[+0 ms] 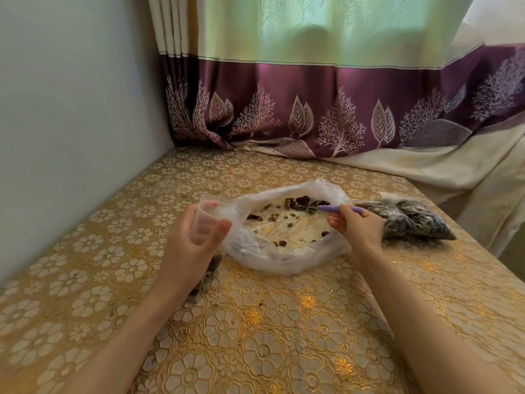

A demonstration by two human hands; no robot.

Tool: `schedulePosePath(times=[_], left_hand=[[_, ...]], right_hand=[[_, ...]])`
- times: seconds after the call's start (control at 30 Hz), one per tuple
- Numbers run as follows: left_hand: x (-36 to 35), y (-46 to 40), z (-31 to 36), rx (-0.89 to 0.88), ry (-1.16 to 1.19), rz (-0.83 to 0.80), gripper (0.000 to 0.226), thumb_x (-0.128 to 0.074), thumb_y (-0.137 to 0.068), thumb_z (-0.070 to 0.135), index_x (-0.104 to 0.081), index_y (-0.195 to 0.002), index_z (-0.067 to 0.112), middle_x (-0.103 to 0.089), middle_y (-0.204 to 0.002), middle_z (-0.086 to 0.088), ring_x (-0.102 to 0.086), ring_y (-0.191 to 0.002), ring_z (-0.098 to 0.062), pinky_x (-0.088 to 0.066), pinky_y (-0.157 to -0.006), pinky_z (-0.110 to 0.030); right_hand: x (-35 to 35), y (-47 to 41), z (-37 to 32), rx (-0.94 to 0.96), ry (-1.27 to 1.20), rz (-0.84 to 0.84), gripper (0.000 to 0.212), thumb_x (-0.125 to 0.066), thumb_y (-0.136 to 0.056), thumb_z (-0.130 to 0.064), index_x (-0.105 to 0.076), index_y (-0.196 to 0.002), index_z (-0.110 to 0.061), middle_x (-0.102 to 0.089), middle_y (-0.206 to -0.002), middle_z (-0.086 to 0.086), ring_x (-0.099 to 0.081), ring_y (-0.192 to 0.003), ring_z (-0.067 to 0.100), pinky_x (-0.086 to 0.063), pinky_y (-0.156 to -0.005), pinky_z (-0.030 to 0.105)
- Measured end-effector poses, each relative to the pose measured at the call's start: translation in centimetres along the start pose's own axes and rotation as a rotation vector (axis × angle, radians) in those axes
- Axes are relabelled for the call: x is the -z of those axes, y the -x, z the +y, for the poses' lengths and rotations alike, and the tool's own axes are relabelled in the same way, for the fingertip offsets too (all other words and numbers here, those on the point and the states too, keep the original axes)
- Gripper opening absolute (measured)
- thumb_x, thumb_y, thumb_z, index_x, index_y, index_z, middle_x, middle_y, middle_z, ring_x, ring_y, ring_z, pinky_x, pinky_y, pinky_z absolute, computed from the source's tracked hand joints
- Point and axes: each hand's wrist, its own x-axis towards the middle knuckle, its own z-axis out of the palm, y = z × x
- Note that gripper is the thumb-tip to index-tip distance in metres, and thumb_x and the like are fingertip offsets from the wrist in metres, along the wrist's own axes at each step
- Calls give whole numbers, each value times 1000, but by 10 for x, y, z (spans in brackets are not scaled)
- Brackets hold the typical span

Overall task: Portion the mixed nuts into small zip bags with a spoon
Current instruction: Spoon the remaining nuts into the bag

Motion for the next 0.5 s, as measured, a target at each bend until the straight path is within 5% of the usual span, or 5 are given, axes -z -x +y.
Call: schedulePosePath(times=[0.3,0.5], left_hand=[[1,0,4,-15,20,-56,99,-60,-45,85,-49,-120,22,-63,-98,10,-66,-80,3,-52,-53,-15],[2,1,6,9,53,-62,97,-62,-42,85,-50,-118,26,-65,-96,10,-67,-79,3,-52,-54,-14]], right_hand=[[9,25,-25,36,-117,-75,25,-53,-92,-3,-67,-71,-5,-73,-66,4,-62,-60,15,-55,-57,19],[4,46,-57,84,-174,-203,16,-57,-91,-8,-67,-85,3,-70,-69,11,-66,-62,17,-54,-57,20]])
